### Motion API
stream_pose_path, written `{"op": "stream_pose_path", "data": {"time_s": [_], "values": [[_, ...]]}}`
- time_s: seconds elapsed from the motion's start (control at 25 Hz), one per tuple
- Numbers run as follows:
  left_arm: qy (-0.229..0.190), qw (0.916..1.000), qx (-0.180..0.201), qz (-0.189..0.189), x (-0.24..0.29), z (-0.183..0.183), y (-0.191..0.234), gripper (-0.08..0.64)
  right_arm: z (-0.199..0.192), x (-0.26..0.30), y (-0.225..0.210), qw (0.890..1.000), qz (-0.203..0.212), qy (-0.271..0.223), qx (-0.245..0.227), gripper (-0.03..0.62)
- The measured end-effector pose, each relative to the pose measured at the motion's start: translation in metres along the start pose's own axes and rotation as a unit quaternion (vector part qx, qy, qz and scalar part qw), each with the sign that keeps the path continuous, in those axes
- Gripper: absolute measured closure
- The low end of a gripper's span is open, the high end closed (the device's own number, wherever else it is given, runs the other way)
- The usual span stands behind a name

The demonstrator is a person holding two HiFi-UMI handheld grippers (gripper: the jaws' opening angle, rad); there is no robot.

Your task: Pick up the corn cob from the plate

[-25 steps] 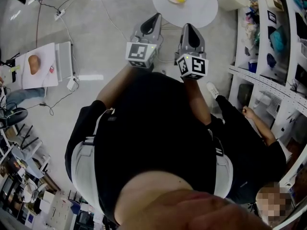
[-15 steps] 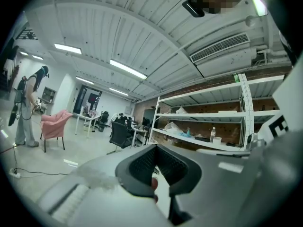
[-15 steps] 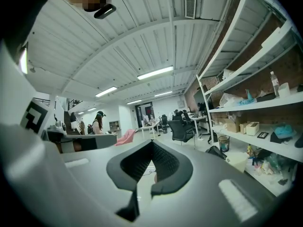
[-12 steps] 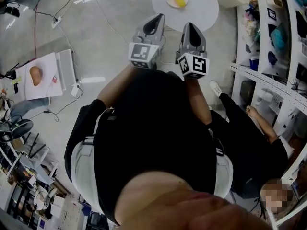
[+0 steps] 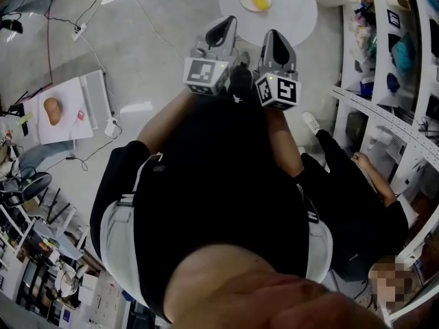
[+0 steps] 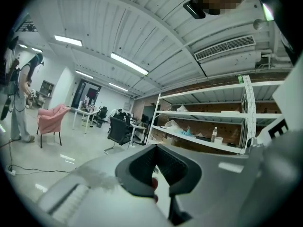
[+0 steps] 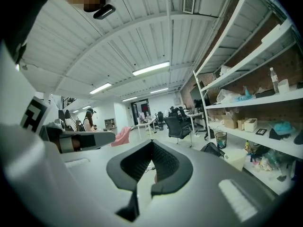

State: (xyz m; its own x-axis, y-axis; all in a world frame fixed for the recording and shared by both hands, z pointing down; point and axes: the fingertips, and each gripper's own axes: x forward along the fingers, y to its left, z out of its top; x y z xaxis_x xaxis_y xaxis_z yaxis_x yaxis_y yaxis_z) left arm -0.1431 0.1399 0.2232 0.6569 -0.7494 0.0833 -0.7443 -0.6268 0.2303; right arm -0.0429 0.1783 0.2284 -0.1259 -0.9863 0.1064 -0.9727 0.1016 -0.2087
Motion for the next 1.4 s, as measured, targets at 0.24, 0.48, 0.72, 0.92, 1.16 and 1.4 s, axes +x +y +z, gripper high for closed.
{"op": "stream_pose_path", "data": {"time_s": [0.24, 0.48, 0.72, 0.92, 1.16, 1.4], "values": [[0.009, 1.0000, -0.001, 0.001, 0.032, -0.005, 0.013, 0.555, -0.008, 0.033, -0.012, 1.000, 0.002, 0.010, 0.005, 0.584], [0.005, 0.9995, -0.028, 0.013, 0.066, 0.000, 0.019, 0.555, -0.010, 0.060, -0.031, 1.000, 0.003, 0.018, 0.010, 0.584], [0.010, 0.9996, -0.026, 0.008, 0.076, 0.001, 0.023, 0.555, -0.007, 0.071, -0.037, 1.000, -0.001, 0.016, 0.010, 0.584], [0.005, 0.9997, -0.025, 0.003, 0.074, 0.005, 0.019, 0.555, -0.003, 0.069, -0.034, 1.000, -0.001, 0.009, 0.009, 0.584], [0.000, 0.9998, -0.019, -0.002, 0.067, 0.009, 0.018, 0.555, -0.001, 0.067, -0.025, 1.000, 0.000, 0.001, 0.011, 0.584], [-0.003, 0.9998, -0.020, -0.005, 0.064, 0.011, 0.019, 0.555, 0.001, 0.066, -0.022, 1.000, -0.003, -0.003, 0.011, 0.584]]}}
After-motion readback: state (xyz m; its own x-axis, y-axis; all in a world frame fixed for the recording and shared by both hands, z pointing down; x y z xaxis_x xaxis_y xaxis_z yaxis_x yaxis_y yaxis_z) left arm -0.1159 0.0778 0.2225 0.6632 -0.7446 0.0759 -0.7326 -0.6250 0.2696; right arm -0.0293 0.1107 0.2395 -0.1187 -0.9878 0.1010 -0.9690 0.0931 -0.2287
